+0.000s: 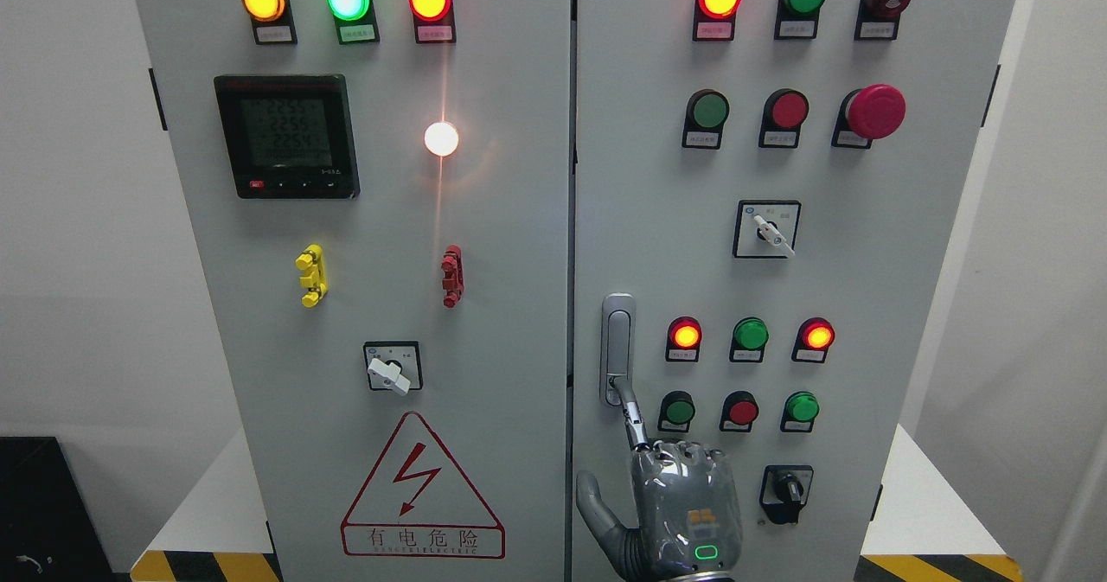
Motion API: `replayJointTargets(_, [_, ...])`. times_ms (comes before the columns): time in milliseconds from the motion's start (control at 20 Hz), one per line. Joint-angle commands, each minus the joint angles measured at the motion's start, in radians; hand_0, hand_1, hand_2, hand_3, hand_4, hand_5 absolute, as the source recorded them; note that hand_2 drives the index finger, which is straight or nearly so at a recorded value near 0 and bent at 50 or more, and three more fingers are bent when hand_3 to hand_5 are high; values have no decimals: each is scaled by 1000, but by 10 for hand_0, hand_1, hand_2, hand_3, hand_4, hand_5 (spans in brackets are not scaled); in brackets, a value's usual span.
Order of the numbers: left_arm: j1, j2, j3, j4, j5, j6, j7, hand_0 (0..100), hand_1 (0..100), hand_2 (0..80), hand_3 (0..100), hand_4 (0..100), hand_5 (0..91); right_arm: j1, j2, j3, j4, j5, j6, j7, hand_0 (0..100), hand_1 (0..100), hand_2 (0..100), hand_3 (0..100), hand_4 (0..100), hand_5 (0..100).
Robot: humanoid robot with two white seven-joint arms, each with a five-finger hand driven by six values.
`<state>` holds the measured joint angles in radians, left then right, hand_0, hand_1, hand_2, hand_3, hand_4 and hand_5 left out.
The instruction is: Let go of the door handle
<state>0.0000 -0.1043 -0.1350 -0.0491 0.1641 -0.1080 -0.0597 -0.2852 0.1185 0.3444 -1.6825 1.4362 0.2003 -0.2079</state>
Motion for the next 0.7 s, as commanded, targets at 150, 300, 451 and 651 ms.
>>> replayJointTargets(150, [9, 0, 0, 0, 0, 4, 0, 120, 556, 0, 0, 0, 0, 0, 0, 2, 12, 0, 1, 13, 455, 321, 0, 1000, 995, 1000])
replayJointTargets(300, [9, 0, 0, 0, 0, 4, 0, 120, 556, 0, 0, 0, 0, 0, 0, 2, 15, 0, -1, 13, 454, 320, 0, 1000, 996, 1000])
replayJointTargets(451, [8, 0, 0, 0, 0, 5, 0, 120, 556, 0, 0, 0, 0, 0, 0, 2, 20, 0, 1, 15, 454, 320, 0, 1000, 998, 1000])
replayJointTargets(651, [8, 0, 0, 0, 0, 5, 0, 120, 556, 0, 0, 0, 0, 0, 0, -1, 21, 1, 1, 15, 455, 320, 0, 1000, 1000, 1000])
